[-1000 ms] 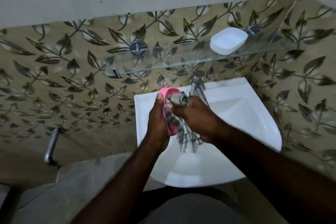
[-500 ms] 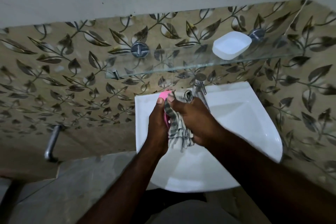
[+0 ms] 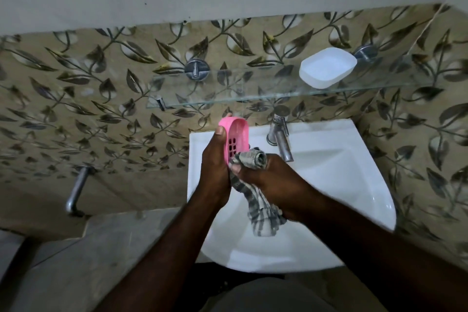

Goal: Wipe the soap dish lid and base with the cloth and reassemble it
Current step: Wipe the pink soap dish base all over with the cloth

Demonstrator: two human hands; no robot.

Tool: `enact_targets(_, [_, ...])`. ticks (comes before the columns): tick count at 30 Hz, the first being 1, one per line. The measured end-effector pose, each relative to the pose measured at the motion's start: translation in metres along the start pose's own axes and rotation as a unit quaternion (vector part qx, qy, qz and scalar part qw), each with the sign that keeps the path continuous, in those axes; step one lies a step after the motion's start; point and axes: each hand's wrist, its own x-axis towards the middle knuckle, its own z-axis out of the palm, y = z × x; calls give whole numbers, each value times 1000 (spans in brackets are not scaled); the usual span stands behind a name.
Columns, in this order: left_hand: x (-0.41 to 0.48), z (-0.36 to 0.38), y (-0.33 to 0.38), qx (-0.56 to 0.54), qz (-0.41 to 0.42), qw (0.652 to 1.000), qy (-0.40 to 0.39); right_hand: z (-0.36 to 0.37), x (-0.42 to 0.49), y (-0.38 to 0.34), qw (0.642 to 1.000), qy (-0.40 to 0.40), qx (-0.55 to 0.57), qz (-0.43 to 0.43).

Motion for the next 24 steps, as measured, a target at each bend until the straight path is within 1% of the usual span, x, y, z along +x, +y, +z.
enact_targets(2, [-6, 9, -7, -16, -23, 1000, -10, -9, 13, -13, 999, 26, 41, -2])
enact_targets(4, [-9, 15, -16, -39, -30, 998, -25, -12, 23, -27, 993, 51, 99, -34])
enact_targets(5, [-9, 16, -17, -49, -26, 998, -20, -11, 23, -26, 992, 49, 101, -50])
enact_targets(6, [-8, 15, -14, -49, -26, 998, -17, -9, 19, -22, 995, 39, 73, -60])
enact_targets(8, [-3, 12, -4, -30, -31, 999, 24, -7, 6, -2, 996, 7, -41, -76])
enact_targets(10, [1, 5, -2, 1, -36, 998, 56, -9, -4, 20, 987, -7, -135, -88])
enact_targets(11, [1, 3, -4, 11, -48, 997, 66, -14, -6, 30, 976, -9, -190, -103])
enact_targets(12, [0, 2, -6, 11, -71, 995, 68, -22, -6, 36, 953, -17, -270, -139])
enact_targets(14, [-4, -2, -9, 1, -118, 991, 62, -38, -2, 44, 872, -46, -442, -207])
enact_targets(15, [-3, -3, -10, 2, -133, 989, 58, -45, -1, 45, 844, -54, -489, -213])
enact_targets(16, [-2, -5, -10, 3, -141, 988, 57, -50, 0, 46, 832, -53, -512, -207])
enact_targets(17, [-1, -7, -10, 2, -142, 988, 57, -51, 0, 46, 833, -44, -513, -202])
enact_targets(18, [0, -7, -9, 4, -142, 988, 62, -48, 0, 46, 847, -34, -492, -197])
enact_targets(19, [1, -6, -10, 3, -140, 988, 64, -42, -1, 46, 872, -26, -449, -191])
enact_targets(20, [1, -4, -10, 0, -136, 989, 63, -34, -2, 45, 906, -15, -382, -181])
enact_targets(21, [0, -3, -11, 2, -127, 990, 61, -26, -4, 45, 933, -7, -315, -174])
enact_targets(22, [0, -2, -11, 2, -123, 991, 54, -21, -6, 45, 945, -3, -274, -178])
enact_targets(23, [0, -2, -10, -1, -124, 991, 48, -21, -7, 47, 944, -11, -268, -194])
enact_targets(24, [-1, -2, -9, -9, -132, 990, 40, -24, -7, 49, 931, -25, -295, -215])
